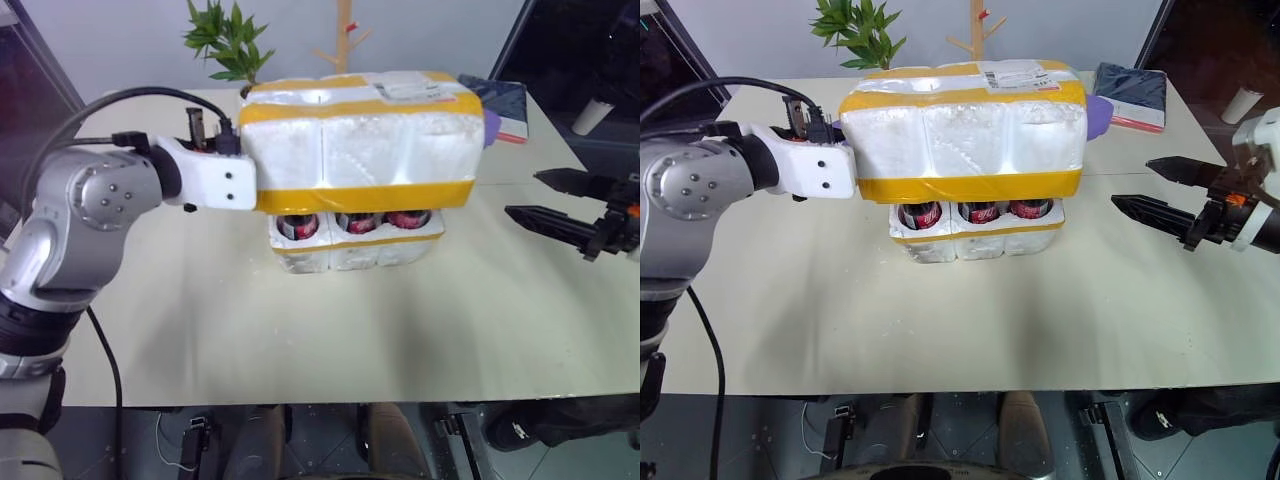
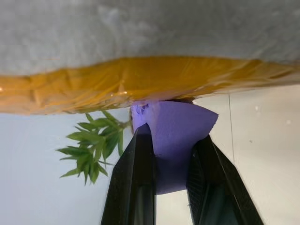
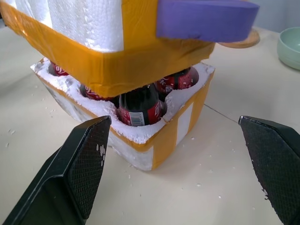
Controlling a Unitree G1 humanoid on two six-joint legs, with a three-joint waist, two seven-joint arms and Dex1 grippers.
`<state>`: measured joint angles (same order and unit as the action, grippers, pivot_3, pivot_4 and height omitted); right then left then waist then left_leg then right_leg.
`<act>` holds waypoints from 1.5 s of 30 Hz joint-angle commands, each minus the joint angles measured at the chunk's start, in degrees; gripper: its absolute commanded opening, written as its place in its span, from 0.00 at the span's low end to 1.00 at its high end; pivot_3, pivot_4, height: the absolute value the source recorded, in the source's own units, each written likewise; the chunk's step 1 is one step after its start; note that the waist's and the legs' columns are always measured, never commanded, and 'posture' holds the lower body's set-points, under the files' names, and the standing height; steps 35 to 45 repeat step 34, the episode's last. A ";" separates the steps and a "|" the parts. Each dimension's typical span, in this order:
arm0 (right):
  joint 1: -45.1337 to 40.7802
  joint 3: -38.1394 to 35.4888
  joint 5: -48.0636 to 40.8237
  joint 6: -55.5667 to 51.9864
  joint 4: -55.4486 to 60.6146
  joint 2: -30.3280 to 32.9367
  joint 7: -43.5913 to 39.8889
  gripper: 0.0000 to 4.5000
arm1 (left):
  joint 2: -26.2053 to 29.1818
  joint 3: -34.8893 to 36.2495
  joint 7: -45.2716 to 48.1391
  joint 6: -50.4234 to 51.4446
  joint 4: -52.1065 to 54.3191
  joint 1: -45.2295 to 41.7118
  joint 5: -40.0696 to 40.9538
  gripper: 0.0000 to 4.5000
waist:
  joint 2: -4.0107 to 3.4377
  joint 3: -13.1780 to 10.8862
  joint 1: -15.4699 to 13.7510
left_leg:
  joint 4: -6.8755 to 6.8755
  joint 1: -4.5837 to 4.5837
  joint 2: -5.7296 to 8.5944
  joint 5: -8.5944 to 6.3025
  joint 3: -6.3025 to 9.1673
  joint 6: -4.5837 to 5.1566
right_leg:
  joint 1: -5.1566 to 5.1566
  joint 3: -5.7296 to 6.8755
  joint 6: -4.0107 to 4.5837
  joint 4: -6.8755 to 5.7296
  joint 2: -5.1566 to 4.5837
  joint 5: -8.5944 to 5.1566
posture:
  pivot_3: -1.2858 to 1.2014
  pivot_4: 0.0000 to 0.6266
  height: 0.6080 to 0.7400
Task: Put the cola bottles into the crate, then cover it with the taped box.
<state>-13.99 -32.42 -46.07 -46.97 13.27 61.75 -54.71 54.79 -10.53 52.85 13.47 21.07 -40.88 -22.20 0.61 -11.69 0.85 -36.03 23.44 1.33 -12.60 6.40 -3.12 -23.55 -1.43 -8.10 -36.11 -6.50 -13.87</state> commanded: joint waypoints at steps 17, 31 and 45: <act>5.19 -5.20 2.44 2.88 0.15 1.19 -3.16 1.00 | 3.16 24.07 14.18 7.32 -1.28 18.04 30.12 0.83 | -0.02 0.00 0.22 | 0.02 -0.06 -0.03 0.00 0.00 0.01 | 0.01 0.00 0.01 -0.01 0.00 -0.01 | 0.52 0.24 0.99; 0.42 2.08 3.45 6.07 -4.29 5.77 -12.77 1.00 | 15.69 27.30 34.31 34.15 -31.03 2.05 57.58 0.83 | -0.06 0.01 0.40 | 0.04 -0.14 -0.05 -0.01 0.01 0.01 | 0.09 0.03 0.02 0.00 0.03 -0.03 | 0.52 0.24 0.99; -3.09 4.65 3.12 5.19 -5.56 5.12 -11.71 1.00 | 15.39 25.41 33.49 30.54 -29.81 3.24 55.63 0.83 | -0.06 0.00 0.54 | 0.05 -0.08 -0.05 -0.01 0.00 0.01 | 0.02 0.02 0.02 0.00 0.03 -0.03 | 0.52 0.24 0.99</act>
